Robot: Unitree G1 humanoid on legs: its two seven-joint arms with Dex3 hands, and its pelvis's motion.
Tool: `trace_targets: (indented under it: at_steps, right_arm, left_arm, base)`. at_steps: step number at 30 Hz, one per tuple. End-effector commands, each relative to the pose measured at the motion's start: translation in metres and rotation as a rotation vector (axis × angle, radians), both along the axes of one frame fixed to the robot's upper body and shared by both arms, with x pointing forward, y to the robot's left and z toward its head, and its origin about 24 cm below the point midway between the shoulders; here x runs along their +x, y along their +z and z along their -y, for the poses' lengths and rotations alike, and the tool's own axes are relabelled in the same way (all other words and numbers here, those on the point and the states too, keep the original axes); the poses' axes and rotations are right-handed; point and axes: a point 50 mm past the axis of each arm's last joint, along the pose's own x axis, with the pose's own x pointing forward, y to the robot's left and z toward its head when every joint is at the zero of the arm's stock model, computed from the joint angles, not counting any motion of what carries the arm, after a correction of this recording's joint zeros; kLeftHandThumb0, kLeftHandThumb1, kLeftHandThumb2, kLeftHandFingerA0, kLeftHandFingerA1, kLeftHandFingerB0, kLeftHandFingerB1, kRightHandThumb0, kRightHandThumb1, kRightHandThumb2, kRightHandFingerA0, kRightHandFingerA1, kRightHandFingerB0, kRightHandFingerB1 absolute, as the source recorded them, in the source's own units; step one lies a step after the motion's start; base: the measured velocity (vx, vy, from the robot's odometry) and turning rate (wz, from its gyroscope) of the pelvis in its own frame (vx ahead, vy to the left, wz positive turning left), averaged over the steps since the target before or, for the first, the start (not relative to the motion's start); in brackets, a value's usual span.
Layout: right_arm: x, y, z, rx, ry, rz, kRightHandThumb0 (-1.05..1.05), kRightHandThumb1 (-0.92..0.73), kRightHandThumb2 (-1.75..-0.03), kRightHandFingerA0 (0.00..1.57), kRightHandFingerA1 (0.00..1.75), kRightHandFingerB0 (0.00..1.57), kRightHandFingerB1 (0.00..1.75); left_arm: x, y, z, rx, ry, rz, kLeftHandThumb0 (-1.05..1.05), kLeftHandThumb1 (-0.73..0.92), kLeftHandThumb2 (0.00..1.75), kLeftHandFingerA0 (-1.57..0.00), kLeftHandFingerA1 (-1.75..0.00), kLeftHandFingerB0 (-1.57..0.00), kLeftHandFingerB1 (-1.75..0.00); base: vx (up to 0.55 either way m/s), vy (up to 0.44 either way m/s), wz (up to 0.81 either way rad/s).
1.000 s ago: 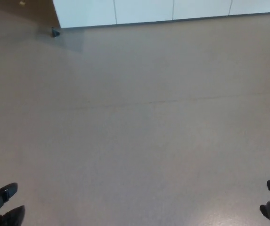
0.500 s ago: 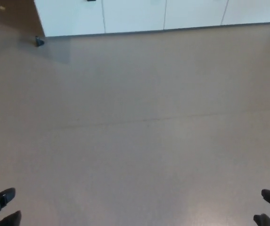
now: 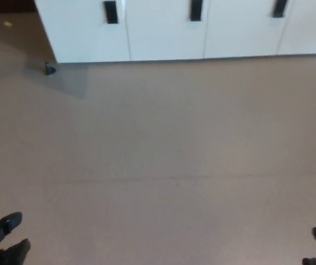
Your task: The robot walks towards an open cabinet and lifts its left hand to push the door towards the right to close it.
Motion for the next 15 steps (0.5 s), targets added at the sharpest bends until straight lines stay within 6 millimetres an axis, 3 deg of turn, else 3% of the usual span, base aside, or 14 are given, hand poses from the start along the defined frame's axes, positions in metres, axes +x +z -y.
trace_targets:
  at_steps: [1, 7, 14, 15]
  right_arm:
    - [-0.0028, -0.0008, 0.0004, -0.012, 0.006, 0.003, -0.51, -0.59, -0.98, 0.35, 0.58, 0.17, 0.48]
    - [-0.0014, -0.0031, -0.0006, -0.021, 0.002, -0.006, -0.50, -0.59, -0.99, 0.36, 0.58, 0.18, 0.48]
    - [-0.0009, -0.0031, 0.0003, -0.035, 0.010, -0.007, -0.51, -0.59, -0.99, 0.37, 0.59, 0.18, 0.48]
    - [-0.0021, -0.0032, 0.0007, -0.039, 0.010, -0.008, -0.52, -0.79, -0.63, 0.42, 0.44, 0.31, 0.37]
  left_arm:
    - [-0.0022, 0.0004, -0.0046, 0.023, -0.006, -0.010, -0.32, 0.81, 0.65, -0.38, -0.41, -0.27, -0.34]
    - [0.0009, -0.0002, -0.0052, 0.011, -0.004, -0.010, -0.31, 0.81, 0.64, -0.40, -0.42, -0.26, -0.34]
    - [0.0004, -0.0002, -0.0063, 0.009, -0.005, -0.005, -0.33, 0.82, 0.65, -0.37, -0.42, -0.26, -0.35]
    - [-0.0005, -0.0006, -0.0062, 0.008, -0.004, -0.008, -0.34, 0.82, 0.65, -0.38, -0.41, -0.26, -0.34]
  base:
    - [0.41, -0.151, 0.05]
    - [0.38, -0.033, -0.11]
    - [0.50, 0.165, -0.23]
    - [0.53, 0.181, 0.00]
